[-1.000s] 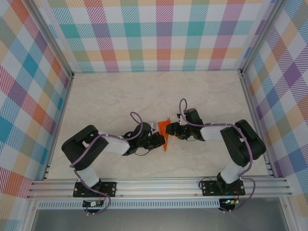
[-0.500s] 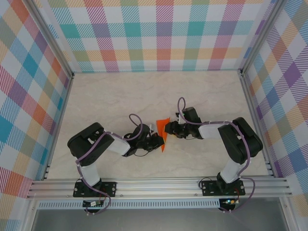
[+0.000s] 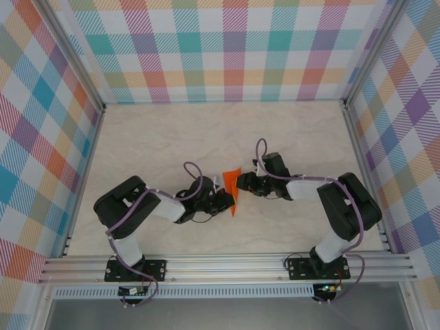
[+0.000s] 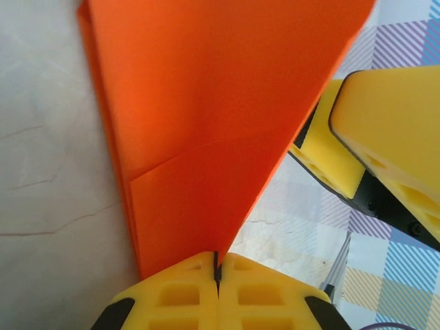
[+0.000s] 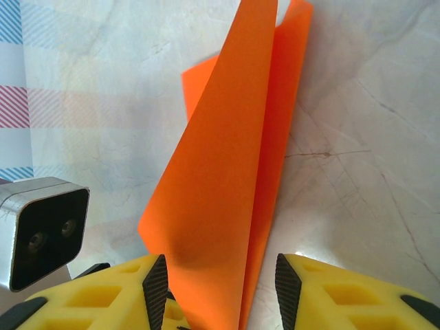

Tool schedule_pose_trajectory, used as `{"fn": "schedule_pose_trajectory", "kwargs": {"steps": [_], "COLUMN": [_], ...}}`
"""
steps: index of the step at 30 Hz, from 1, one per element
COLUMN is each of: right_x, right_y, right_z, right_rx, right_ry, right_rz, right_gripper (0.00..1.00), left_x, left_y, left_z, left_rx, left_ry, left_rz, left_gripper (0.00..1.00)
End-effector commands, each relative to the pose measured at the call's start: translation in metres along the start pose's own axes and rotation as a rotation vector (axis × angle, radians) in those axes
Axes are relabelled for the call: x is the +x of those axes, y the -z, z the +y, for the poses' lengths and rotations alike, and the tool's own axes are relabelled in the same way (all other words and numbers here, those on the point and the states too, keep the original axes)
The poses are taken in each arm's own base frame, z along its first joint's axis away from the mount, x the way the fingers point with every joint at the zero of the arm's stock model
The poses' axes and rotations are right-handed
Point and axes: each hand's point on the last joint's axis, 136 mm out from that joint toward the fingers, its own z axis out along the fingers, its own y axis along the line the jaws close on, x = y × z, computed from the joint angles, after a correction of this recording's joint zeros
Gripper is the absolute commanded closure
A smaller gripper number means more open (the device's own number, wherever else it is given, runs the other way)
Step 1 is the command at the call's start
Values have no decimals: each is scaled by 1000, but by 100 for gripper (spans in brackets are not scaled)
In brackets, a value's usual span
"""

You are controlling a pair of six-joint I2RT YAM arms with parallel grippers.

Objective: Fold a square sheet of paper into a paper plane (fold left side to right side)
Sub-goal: Fold the wing for the fifth time at the center of the table.

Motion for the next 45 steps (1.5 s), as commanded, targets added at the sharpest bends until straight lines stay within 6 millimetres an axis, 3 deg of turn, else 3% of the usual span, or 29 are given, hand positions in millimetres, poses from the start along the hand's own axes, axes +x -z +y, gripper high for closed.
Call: {"fn": "schedule_pose_trajectory", "kwargs": {"steps": [1, 8, 24, 45], "right_x": [1, 3, 4, 13], "right_y": [6, -5, -25, -30], "right_z": [6, 15, 0, -15], "right_rx": [-9, -43, 3, 51], "right_ry": [38, 40, -4, -18], "right_rz": [-12, 26, 47, 81], "right_gripper": [53, 53, 57, 58], "left_x": [-9, -10, -8, -9], "left_y": [11, 14, 12, 19], "left_z": [-11, -7, 1, 3], "left_rx": [27, 16, 1, -14], "left_ry": [-11, -7, 3, -1], "left_rz": [-28, -36, -30, -43], "left_gripper": [100, 100, 100, 77]}}
